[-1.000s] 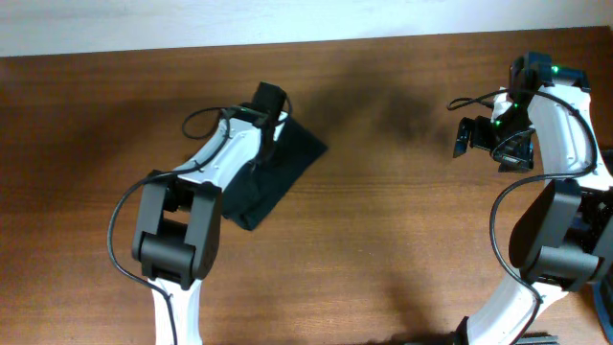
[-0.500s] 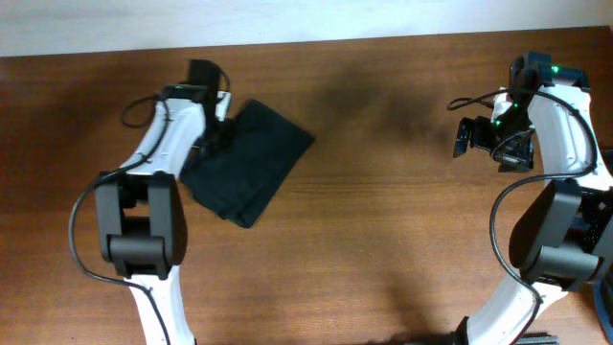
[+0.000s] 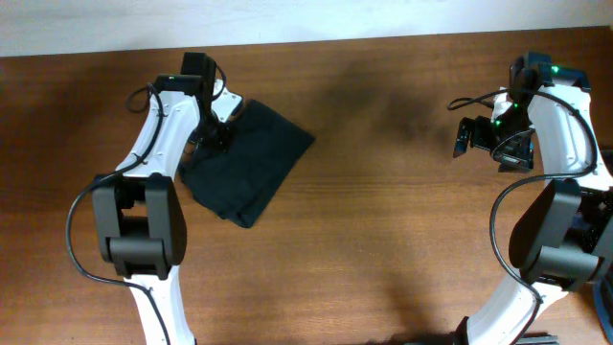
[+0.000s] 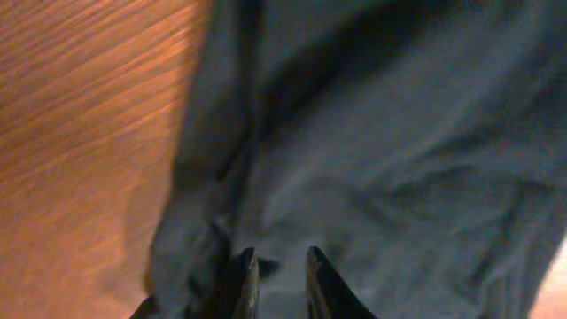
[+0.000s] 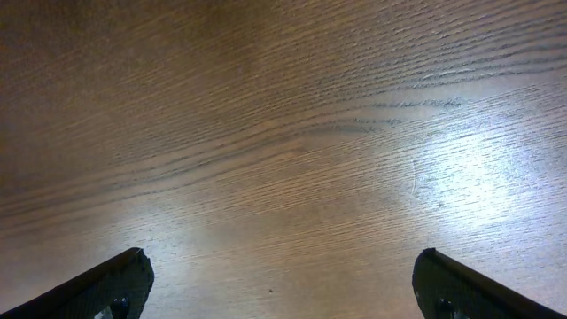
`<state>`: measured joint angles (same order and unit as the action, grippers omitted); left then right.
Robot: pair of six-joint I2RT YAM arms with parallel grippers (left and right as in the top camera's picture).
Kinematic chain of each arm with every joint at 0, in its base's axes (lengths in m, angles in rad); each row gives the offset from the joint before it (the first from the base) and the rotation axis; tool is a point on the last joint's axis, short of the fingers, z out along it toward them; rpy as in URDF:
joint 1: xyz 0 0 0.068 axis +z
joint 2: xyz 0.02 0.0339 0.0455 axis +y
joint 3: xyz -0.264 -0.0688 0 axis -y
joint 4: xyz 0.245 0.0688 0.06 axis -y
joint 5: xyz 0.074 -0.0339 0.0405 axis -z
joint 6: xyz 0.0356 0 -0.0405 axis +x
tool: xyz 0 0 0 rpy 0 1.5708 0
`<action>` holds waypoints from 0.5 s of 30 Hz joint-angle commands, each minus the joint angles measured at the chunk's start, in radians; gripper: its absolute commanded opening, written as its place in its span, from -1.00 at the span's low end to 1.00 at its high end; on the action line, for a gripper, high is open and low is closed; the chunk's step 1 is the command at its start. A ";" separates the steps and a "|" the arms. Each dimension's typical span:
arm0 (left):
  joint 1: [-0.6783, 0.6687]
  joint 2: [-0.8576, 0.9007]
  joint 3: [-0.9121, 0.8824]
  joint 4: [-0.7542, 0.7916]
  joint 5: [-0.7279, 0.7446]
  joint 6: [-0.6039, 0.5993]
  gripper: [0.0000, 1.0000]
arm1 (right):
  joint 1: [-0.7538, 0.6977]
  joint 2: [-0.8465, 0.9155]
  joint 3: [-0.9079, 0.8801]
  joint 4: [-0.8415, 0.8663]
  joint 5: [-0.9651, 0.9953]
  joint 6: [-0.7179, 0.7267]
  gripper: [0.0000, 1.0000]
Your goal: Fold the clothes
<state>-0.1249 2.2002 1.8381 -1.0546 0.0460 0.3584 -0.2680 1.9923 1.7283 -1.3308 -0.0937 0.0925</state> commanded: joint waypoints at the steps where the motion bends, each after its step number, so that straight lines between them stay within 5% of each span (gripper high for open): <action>1: -0.015 0.010 0.005 -0.002 0.075 0.063 -0.75 | -0.002 -0.035 0.011 0.003 0.013 -0.006 0.97; 4: -0.030 0.011 -0.014 -0.002 0.094 0.061 -1.00 | -0.002 -0.035 0.011 0.003 0.013 -0.006 0.97; 15: -0.113 0.012 -0.155 0.103 0.070 0.014 -0.99 | -0.002 -0.035 0.011 0.003 0.013 -0.007 0.97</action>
<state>-0.2230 2.2002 1.7267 -0.9844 0.1169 0.3988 -0.2680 1.9923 1.7283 -1.3308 -0.0937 0.0925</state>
